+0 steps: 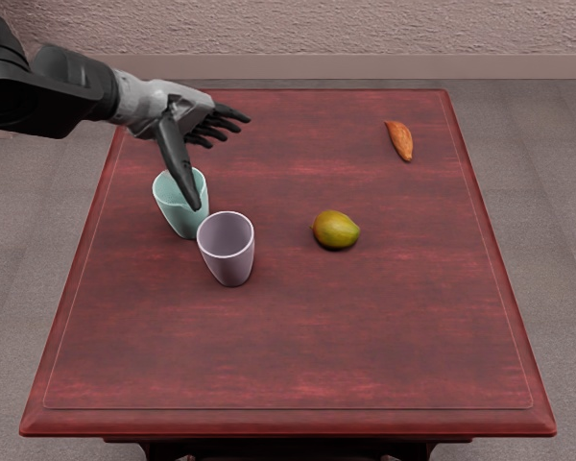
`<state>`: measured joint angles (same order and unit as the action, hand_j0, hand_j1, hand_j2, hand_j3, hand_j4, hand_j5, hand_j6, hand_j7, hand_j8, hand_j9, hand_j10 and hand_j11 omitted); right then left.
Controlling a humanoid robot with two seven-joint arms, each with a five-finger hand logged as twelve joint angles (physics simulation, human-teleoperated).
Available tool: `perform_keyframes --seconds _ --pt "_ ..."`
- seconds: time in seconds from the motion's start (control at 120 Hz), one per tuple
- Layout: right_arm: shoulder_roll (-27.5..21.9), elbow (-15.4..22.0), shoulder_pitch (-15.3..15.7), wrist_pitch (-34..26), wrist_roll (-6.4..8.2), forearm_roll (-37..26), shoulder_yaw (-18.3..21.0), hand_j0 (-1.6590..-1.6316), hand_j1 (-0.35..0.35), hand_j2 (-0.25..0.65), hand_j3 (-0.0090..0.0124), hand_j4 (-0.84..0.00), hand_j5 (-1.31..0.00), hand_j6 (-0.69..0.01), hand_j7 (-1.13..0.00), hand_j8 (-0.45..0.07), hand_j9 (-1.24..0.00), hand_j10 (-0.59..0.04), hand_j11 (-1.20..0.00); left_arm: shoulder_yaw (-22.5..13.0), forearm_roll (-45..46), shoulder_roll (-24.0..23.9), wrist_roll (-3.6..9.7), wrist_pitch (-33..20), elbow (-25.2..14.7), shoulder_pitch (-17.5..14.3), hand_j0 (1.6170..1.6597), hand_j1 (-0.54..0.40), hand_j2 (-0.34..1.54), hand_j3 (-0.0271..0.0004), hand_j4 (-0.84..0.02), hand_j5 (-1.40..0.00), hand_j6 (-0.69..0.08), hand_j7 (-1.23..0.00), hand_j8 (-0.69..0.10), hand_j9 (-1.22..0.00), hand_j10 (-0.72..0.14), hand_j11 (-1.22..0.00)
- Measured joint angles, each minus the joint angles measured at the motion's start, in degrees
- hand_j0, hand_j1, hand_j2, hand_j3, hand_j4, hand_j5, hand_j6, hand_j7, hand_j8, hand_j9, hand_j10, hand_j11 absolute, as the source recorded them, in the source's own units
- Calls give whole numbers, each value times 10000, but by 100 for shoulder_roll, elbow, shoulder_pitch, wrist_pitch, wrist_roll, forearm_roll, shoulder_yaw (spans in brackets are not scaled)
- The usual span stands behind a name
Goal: Pick up cup and place in cup with left hand
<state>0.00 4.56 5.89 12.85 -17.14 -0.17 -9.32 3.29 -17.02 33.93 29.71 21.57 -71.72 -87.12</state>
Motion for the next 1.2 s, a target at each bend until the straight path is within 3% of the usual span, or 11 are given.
perform_keyframes --seconds 0.242,0.358,0.667,1.2 --pt "0 0 0 0 0 0 0 -16581 -3491 0 0 -4 -1 -6 0 -4 0 -3 0 -1775 -795 -969 -40 -1700 -835 -827 16581 3422 15 0 -76 -81 -81 -80 -79 -79 -73 -79" --pt "0 1 0 -1 0 0 0 -16581 -3491 0 0 -4 -1 -6 0 -5 0 -3 0 -2228 -1106 -1056 -43 -2184 -1246 -1104 16581 3404 19 0 -90 -100 -96 -99 -94 -98 -87 -98" --pt "0 1 -1 0 0 0 0 -16581 -3491 0 0 -4 -1 -6 0 -4 0 -3 0 -2623 -1441 -1102 -43 -2572 -2117 -1334 16581 3284 42 0 -188 -231 -194 -230 -192 -230 -186 -229" --pt "0 1 0 0 0 0 0 -16581 -3491 0 0 -4 -1 -6 0 -5 0 -3 0 -2865 -1826 -1578 27 -2780 -2207 -1450 16581 989 425 0 -2100 -2718 -2105 -2717 -2103 -2716 -2098 -2716"
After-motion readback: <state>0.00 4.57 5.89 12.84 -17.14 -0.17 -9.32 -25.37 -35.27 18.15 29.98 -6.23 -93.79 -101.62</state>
